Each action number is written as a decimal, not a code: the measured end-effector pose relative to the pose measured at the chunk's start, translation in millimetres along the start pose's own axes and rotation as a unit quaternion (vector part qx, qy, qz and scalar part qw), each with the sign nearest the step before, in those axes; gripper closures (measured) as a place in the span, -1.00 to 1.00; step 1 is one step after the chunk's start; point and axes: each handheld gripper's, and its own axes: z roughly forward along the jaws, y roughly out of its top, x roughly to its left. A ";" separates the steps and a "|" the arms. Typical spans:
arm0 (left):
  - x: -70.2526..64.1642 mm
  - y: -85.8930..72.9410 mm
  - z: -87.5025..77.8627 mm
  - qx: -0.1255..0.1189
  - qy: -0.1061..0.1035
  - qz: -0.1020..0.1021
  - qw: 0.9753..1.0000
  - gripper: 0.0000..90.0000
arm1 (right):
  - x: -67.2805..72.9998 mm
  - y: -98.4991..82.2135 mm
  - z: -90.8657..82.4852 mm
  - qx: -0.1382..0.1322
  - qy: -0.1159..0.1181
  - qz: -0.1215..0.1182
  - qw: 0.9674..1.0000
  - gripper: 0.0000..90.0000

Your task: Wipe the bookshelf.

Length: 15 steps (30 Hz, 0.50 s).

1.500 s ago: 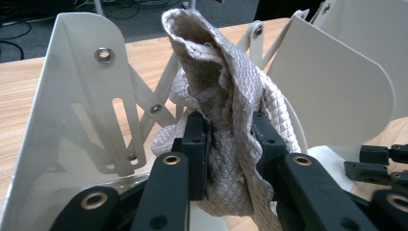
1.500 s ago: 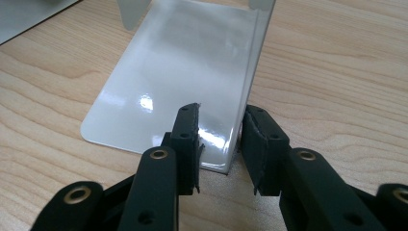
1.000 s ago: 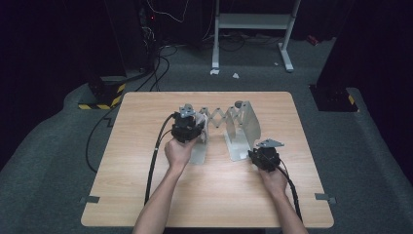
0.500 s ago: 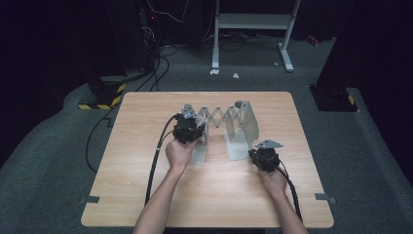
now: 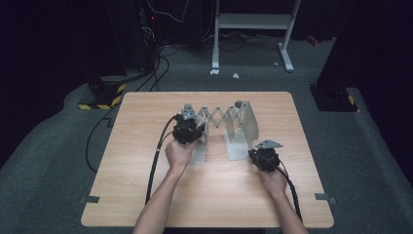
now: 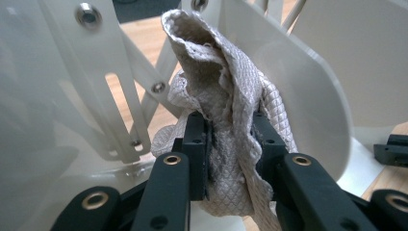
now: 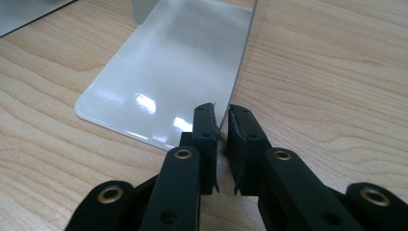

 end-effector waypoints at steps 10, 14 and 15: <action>3.6 16.0 -8.2 -0.022 -0.004 -0.006 1.000 0.62 | -0.1 0.0 0.0 0.000 0.001 0.000 1.000 0.82; 3.6 22.0 -11.4 -0.033 -0.003 -0.009 0.999 0.62 | -0.1 0.0 0.0 0.000 0.002 0.000 1.000 0.82; 3.8 23.3 -11.6 -0.034 -0.004 -0.011 0.999 0.62 | -0.1 0.0 0.0 0.000 0.002 0.000 1.000 0.82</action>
